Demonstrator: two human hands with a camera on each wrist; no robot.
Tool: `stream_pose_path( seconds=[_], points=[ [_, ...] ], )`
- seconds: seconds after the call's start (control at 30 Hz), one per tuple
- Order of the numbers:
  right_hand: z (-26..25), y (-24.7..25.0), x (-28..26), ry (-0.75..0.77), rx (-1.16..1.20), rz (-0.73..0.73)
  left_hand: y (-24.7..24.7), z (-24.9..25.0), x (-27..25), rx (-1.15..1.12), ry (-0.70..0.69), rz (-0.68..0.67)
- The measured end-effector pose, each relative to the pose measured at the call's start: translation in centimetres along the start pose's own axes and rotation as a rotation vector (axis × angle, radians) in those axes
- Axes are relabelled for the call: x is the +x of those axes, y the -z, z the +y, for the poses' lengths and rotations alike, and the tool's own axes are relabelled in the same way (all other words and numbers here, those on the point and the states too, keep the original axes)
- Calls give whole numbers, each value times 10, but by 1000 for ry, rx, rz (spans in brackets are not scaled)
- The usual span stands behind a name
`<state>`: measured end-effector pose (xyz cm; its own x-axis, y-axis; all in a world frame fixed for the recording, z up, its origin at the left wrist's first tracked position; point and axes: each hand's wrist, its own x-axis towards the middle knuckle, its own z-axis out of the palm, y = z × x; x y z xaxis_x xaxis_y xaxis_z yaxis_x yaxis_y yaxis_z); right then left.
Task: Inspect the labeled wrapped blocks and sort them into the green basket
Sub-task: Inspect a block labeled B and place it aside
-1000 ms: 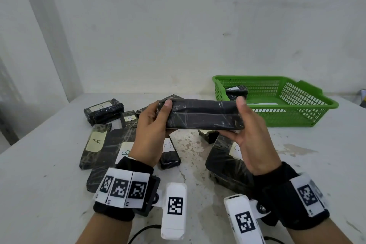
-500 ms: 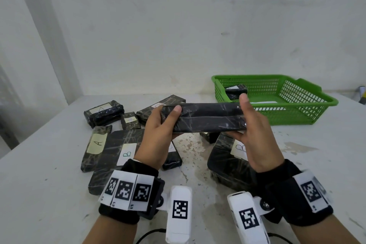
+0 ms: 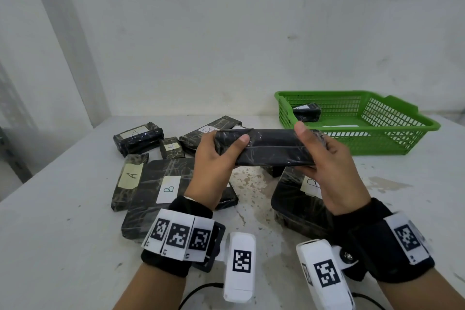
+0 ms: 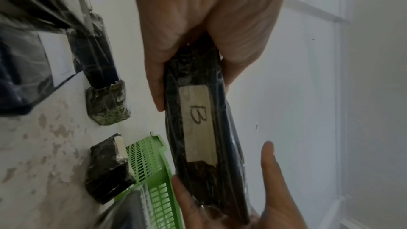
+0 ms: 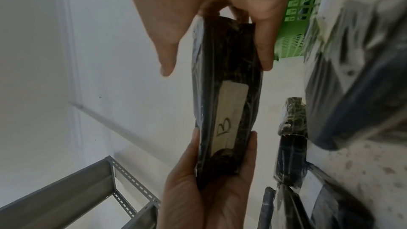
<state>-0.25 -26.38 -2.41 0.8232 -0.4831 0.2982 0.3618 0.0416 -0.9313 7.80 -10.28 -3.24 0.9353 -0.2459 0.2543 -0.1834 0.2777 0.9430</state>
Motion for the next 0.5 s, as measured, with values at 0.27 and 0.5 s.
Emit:
stream_pose_path(
  seconds=[0.27, 0.5],
  points=[
    [4, 3, 1, 42, -90, 84, -2, -5, -2, 37, 1, -24],
    [-3, -5, -7, 62, -100, 1, 0, -1, -1, -3, 11, -22]
  ],
)
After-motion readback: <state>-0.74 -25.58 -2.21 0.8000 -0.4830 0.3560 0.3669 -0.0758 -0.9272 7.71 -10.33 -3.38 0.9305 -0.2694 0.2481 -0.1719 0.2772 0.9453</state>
